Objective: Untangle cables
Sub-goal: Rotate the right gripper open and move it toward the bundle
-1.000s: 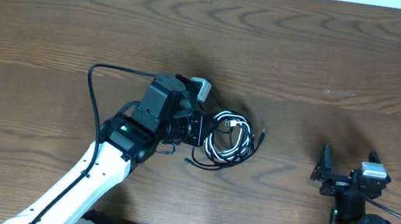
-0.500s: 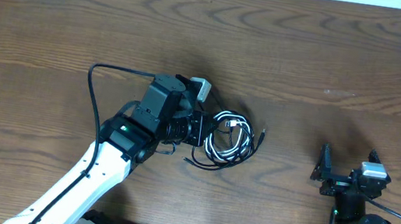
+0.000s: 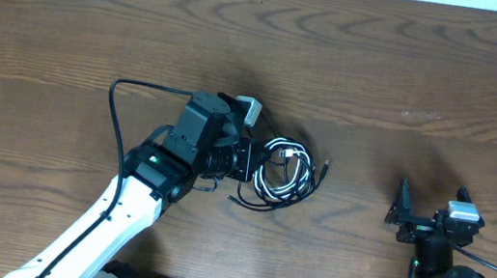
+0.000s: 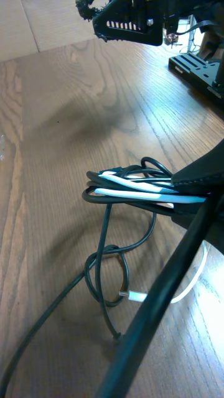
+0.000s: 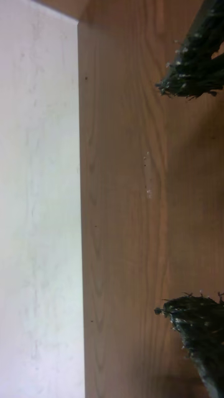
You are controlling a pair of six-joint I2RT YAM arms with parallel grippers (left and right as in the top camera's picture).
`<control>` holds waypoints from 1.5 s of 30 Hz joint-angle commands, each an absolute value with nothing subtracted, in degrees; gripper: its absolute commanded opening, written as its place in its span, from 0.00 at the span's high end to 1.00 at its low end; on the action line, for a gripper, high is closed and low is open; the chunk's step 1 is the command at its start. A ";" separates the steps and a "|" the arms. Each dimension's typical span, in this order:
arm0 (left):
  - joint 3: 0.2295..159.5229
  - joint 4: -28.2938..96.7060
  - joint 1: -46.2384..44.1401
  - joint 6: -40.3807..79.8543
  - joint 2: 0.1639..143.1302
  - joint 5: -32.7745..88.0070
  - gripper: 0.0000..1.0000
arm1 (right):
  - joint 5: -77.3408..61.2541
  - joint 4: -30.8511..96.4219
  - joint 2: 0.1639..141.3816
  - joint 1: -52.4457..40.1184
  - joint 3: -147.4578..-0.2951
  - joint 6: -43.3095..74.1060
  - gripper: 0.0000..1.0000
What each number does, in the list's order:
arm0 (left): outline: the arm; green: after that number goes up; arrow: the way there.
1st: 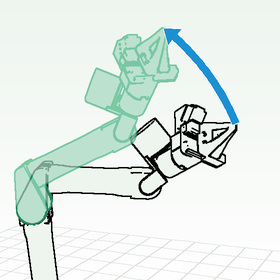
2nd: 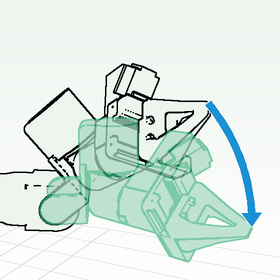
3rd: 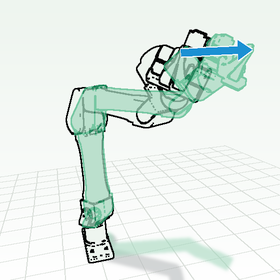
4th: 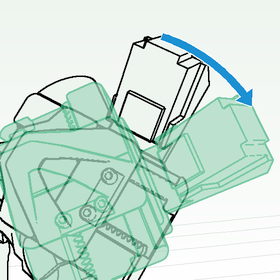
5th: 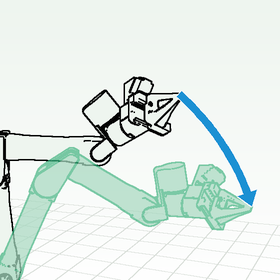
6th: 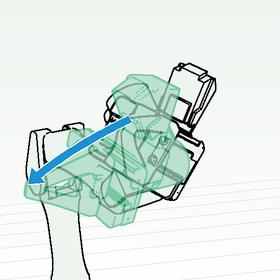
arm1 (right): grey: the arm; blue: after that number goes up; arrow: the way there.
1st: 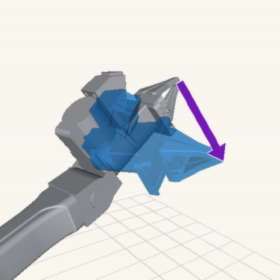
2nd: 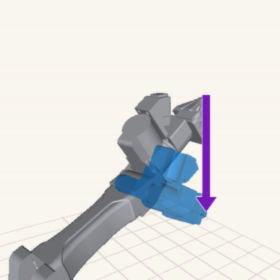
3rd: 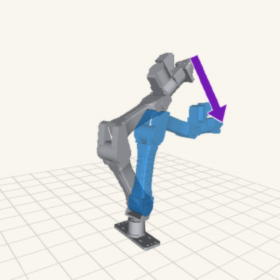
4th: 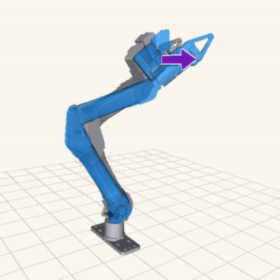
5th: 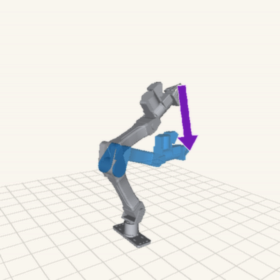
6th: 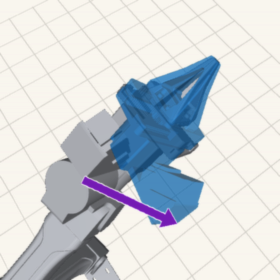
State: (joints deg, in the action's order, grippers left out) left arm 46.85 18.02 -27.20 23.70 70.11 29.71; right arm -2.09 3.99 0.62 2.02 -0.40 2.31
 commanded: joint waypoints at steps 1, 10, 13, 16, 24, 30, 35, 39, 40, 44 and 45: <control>46.63 17.91 -26.89 22.96 70.19 30.87 0.92 | -2.55 4.10 0.38 1.83 -0.32 1.69 0.01; 46.63 17.91 -26.89 22.96 70.19 30.87 0.92 | -17.63 3.09 0.38 1.78 -0.32 36.93 0.01; 46.63 17.91 -26.89 22.96 70.19 30.87 0.92 | -26.20 2.57 0.38 1.78 -0.32 47.18 0.01; 46.63 17.91 -26.89 22.96 70.19 30.87 0.92 | -33.87 2.57 0.38 1.78 -0.32 52.71 0.01; 46.63 17.91 -26.89 22.96 70.19 30.87 0.92 | -35.70 2.59 0.38 1.78 -0.32 52.18 0.01; 46.63 17.91 -26.89 22.96 70.19 30.85 0.92 | -37.06 2.63 0.38 1.78 -0.32 44.95 0.01; 46.63 17.91 -26.89 22.96 70.19 30.85 0.92 | -37.23 3.22 1.93 1.78 -0.95 44.47 0.03; 46.63 17.91 -26.89 22.96 70.19 30.87 0.92 | -37.17 6.31 6.04 1.78 -3.14 42.30 0.07; 46.63 17.91 -26.89 22.96 70.19 30.85 0.92 | -37.17 7.11 7.31 1.78 -3.90 41.23 0.07; 46.63 17.91 -26.89 22.96 70.19 30.85 0.92 | -36.97 12.47 14.85 1.78 -9.08 36.64 0.07; 46.63 17.91 -26.89 22.96 70.19 30.85 0.92 | -37.01 13.39 16.62 1.78 -10.20 35.90 0.06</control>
State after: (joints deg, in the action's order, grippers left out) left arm 46.85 18.04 -27.20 23.70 70.11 29.71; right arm -36.60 12.19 12.56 2.02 -5.72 40.91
